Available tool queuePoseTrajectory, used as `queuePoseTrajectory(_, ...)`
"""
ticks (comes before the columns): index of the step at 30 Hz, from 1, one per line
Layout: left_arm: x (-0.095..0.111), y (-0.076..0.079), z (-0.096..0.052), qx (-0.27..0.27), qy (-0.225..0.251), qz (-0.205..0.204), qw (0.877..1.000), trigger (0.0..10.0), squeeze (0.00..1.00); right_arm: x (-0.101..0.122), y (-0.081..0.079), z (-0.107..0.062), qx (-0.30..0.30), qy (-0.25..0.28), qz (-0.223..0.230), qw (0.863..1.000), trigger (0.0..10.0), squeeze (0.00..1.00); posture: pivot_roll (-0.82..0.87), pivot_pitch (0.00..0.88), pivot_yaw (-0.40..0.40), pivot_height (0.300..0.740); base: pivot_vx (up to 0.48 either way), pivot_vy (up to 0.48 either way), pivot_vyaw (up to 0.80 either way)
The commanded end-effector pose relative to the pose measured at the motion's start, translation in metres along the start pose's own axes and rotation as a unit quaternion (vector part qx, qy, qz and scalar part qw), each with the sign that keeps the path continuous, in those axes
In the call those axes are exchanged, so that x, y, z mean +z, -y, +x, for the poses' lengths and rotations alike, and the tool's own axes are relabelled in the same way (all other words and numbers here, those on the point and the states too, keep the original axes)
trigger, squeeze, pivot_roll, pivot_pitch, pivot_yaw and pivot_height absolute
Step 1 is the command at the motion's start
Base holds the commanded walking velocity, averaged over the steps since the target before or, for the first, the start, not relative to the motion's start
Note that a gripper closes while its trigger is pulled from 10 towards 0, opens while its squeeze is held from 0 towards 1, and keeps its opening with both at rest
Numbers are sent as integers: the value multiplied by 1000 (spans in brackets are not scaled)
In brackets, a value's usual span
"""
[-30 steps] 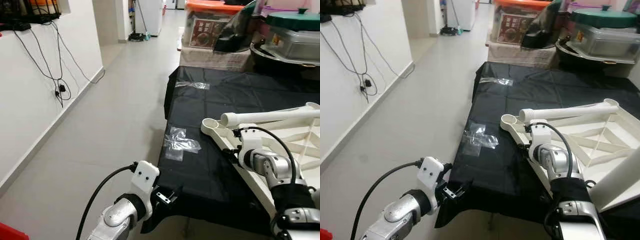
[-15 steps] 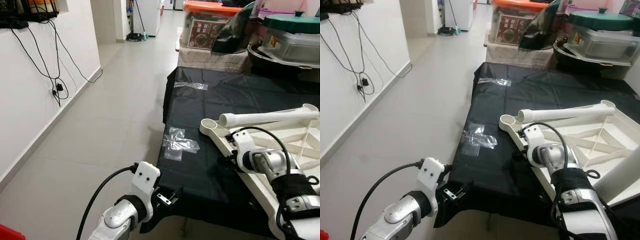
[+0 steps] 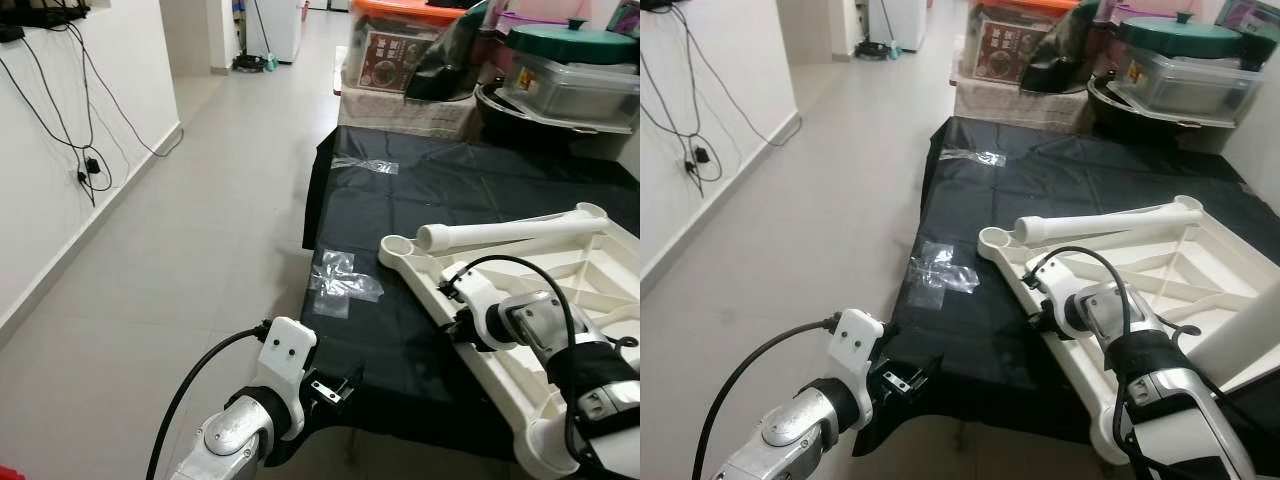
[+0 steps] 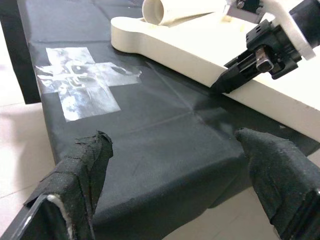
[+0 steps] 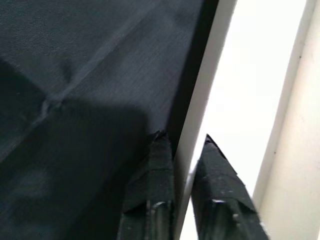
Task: Building children table
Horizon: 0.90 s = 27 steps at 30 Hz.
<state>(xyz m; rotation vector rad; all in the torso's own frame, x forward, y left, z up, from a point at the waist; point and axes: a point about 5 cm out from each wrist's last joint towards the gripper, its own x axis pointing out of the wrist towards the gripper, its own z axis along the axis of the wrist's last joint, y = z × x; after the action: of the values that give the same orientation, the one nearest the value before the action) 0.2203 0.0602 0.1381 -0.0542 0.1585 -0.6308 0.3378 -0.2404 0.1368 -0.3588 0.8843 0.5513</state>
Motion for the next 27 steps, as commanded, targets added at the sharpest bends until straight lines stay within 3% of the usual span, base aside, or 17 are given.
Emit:
queuePoseTrajectory(1,0,2,-1,-1,-2,-11,1000,10000,0,15,-13,1,52,28,-55,997,0,0,76,60,-136,740,0,0,0)
queuePoseTrajectory(5,1,1,-2,2,-4,-11,1000,10000,0,16,-18,-6,100,33,-127,986,0,0,75,59,-136,740,0,0,0)
queuePoseTrajectory(11,1,1,-1,2,-4,-10,1000,10000,0,13,-20,-9,122,19,-172,977,0,0,75,56,-134,740,0,0,0)
queuePoseTrajectory(13,1,0,0,3,-5,-9,1000,10000,0,9,-22,-14,150,6,-221,964,0,0,75,53,-132,740,0,0,0)
queuePoseTrajectory(14,1,0,0,3,-5,-9,1000,10000,0,9,-22,-14,150,6,-221,964,0,0,75,53,-132,740,0,0,0)
queuePoseTrajectory(18,0,-1,1,4,-6,-8,1000,10000,0,-3,-23,-28,208,-31,-314,926,0,0,81,50,-134,740,0,0,0)
queuePoseTrajectory(19,0,-1,1,4,-6,-8,1000,10000,0,-3,-23,-28,208,-31,-314,926,0,0,81,50,-134,740,0,0,0)
queuePoseTrajectory(21,0,-1,1,5,-7,-7,1000,10000,0,-10,-16,-34,208,-64,-358,908,0,0,81,47,-133,740,0,0,0)
queuePoseTrajectory(22,0,-1,1,5,-7,-7,1000,10000,0,-10,-16,-34,208,-64,-358,908,0,0,81,47,-133,740,0,0,0)
queuePoseTrajectory(24,0,-1,1,5,-8,-7,1000,10000,0,-17,-11,-37,201,-93,-395,892,0,0,81,47,-133,740,0,0,0)
queuePoseTrajectory(26,0,-1,1,5,-8,-7,1000,10000,0,-17,-11,-37,201,-93,-395,892,0,0,81,47,-133,740,0,0,0)
queuePoseTrajectory(27,0,-1,1,5,-8,-7,1000,10000,0,-20,-8,-38,195,-105,-410,885,0,0,80,45,-134,740,0,0,0)
